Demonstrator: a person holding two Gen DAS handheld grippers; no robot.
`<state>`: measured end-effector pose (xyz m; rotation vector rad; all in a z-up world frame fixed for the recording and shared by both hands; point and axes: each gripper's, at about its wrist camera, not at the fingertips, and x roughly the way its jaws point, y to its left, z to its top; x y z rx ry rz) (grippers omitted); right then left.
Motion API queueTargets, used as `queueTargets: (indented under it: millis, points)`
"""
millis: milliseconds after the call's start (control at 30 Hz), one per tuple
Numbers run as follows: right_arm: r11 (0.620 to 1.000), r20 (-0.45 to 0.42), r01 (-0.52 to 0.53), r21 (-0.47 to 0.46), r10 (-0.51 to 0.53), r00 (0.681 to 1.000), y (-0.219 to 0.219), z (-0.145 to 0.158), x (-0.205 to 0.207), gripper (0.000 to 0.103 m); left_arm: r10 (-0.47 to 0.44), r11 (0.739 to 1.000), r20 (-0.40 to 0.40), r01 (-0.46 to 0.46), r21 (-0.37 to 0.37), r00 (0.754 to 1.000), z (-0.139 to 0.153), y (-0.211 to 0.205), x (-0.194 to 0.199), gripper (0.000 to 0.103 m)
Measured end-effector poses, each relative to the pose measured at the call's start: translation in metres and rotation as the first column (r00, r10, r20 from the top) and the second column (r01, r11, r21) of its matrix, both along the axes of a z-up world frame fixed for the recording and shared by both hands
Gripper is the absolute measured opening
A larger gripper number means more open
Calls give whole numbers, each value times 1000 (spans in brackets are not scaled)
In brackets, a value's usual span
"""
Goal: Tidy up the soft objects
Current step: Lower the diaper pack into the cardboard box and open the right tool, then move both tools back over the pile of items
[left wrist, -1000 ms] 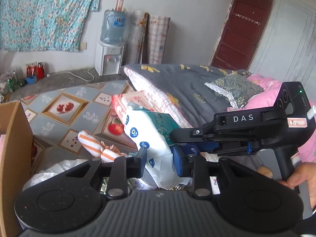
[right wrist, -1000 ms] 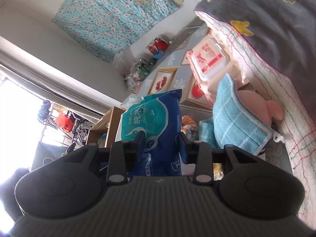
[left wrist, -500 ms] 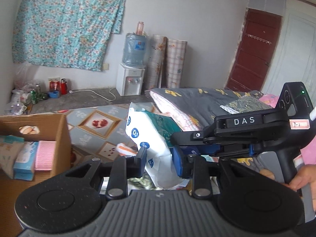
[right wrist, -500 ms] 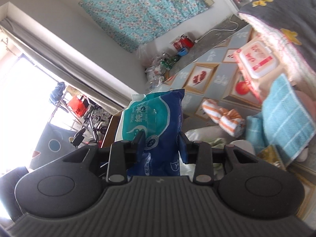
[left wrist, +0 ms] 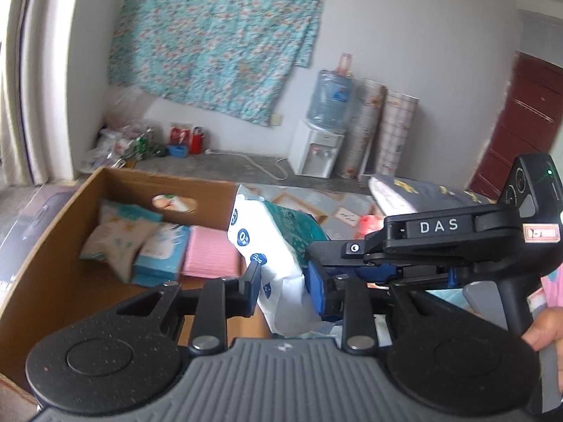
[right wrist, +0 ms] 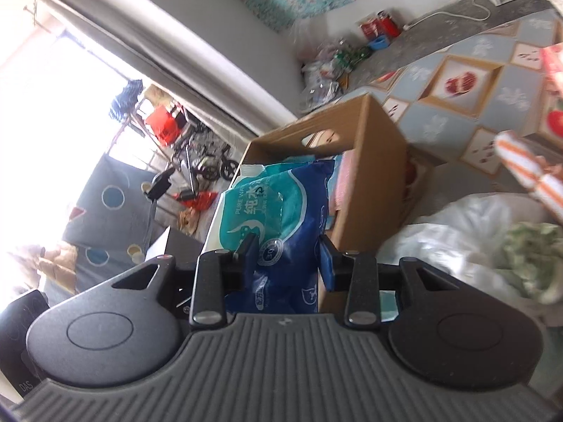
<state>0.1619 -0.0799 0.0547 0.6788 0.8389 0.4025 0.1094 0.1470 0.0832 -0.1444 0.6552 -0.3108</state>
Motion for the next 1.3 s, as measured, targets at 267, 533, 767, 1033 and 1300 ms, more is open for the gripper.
queueTargets:
  millis: [267, 533, 767, 1033, 1300]
  points:
    - [990, -50, -49, -129, 43, 998, 63, -20, 41, 36, 24, 997, -148, -35, -71, 989, -41, 63, 52, 29]
    - [977, -51, -95, -192, 87, 995, 64, -28, 48, 36, -12, 996, -401, -26, -88, 916, -108, 81, 111, 23]
    - [986, -7, -72, -148, 72, 997, 37, -17, 47, 36, 9, 1000, -473, -20, -18, 881, -120, 72, 119, 38]
    - [996, -12, -55, -75, 54, 998, 11, -24, 35, 36, -61, 998, -651, 32, -56, 757, -151, 62, 128, 53]
    - [998, -12, -45, -54, 44, 999, -3, -31, 33, 36, 13, 999, -601, -36, -26, 799, -149, 55, 137, 42]
